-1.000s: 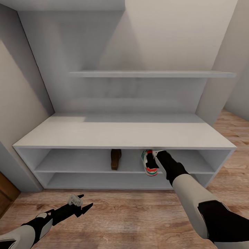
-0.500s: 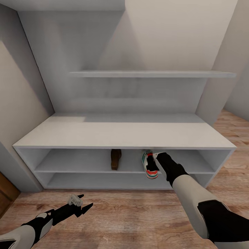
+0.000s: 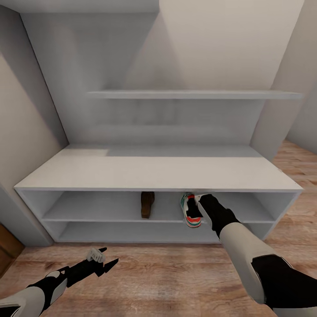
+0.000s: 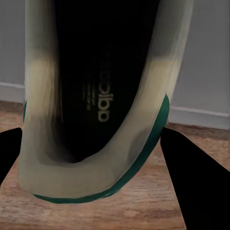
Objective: Pick up the two gym shoes and the two sandals from the corridor floor and place them onto the hallstand (shoe rack) in the corridor, making sure they are on the rack and not on the floor. Arrange them so the two gym shoes are next to each other and the two sandals are next to each other.
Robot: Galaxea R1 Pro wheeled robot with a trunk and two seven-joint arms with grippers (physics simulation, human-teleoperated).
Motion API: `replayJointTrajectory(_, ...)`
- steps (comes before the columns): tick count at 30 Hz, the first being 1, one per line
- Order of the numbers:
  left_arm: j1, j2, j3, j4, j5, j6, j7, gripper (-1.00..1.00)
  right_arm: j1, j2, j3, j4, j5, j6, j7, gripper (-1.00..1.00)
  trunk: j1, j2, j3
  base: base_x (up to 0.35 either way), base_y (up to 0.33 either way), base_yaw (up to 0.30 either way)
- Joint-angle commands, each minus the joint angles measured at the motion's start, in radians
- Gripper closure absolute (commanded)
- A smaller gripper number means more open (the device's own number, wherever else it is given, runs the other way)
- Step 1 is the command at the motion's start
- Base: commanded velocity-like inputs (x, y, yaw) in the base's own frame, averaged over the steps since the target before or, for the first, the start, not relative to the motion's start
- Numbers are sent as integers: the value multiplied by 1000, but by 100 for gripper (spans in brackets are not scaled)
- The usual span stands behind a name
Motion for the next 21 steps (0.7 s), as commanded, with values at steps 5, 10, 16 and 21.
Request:
replayJointTrajectory(5,-1,0,3,0,-1,-2,-4,-100,-1,-1,4,-1,2,5,-3,100,0,0,-1,100,0,0)
replayJointTrajectory(10,-1,0,3,0,-1,-2,-4,-100,0,-1,4,0,2,5,-3,100,0,0,-1,27,0,0)
replayJointTrajectory(16,-1,0,3,0,-1,-2,-4,-100,0,-1,4,8,2,4,-3,100,0,0,-1,7,0,0)
replayJointTrajectory(21,-1,0,3,0,-1,-2,-3,-100,-1,-1,4,11,2,4,-3,100,0,0,-1,2,0,0)
